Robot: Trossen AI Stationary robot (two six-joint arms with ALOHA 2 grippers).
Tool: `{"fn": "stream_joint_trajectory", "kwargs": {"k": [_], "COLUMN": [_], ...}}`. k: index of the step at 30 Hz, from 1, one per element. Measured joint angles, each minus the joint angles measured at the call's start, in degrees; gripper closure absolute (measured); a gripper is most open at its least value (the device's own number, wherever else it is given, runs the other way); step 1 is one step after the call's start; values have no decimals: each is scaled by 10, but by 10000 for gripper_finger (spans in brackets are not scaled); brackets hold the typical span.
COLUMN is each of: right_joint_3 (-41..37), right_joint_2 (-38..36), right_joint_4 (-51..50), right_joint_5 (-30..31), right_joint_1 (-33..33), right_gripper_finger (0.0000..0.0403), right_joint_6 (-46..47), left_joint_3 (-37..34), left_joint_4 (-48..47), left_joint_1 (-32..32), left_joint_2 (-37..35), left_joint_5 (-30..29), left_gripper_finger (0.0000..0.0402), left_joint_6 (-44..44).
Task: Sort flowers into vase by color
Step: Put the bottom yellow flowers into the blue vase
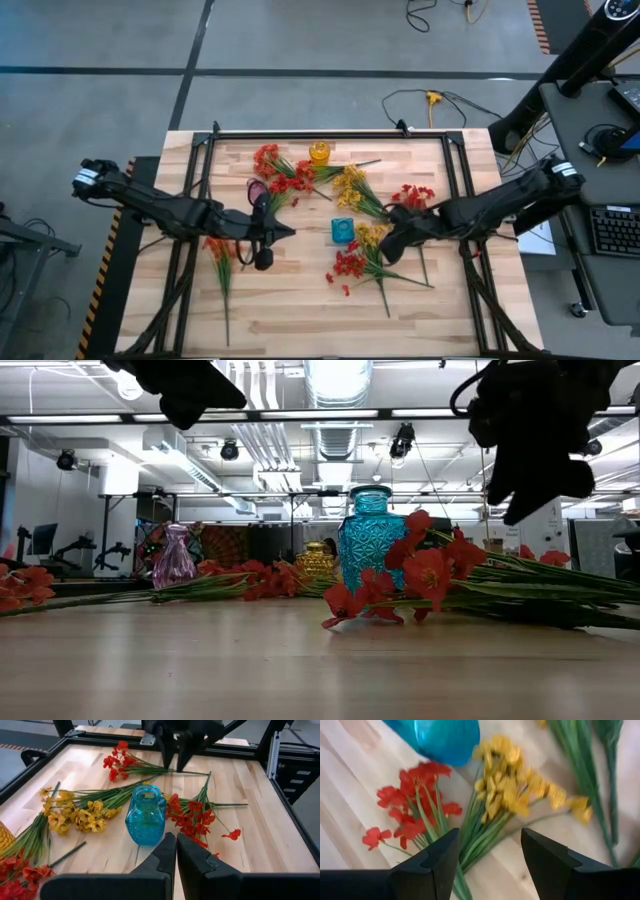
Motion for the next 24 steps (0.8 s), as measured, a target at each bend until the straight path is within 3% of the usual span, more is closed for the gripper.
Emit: {"fn": "stream_joint_trajectory", "kwargs": {"k": [7, 17, 24], "right_joint_3": [1, 1, 1], "right_joint_2": [57, 108, 161], "right_joint_4": [-2, 20, 84], "right_joint_5": [-30, -15, 1], "right_joint_1": [2, 2, 2], "right_gripper_finger": [193, 116, 117], "right_joint_6": [52, 110, 110], "left_joint_3": [0, 0, -1], "left_joint_4": [-17, -21, -52], "left_joint_1": [0, 0, 0], "left_joint_2": [-39, -99, -99], "left_joint_5": [0, -5, -5], "left_gripper_finger": [402, 402, 402], "left_joint_6": [4, 56, 56]}}
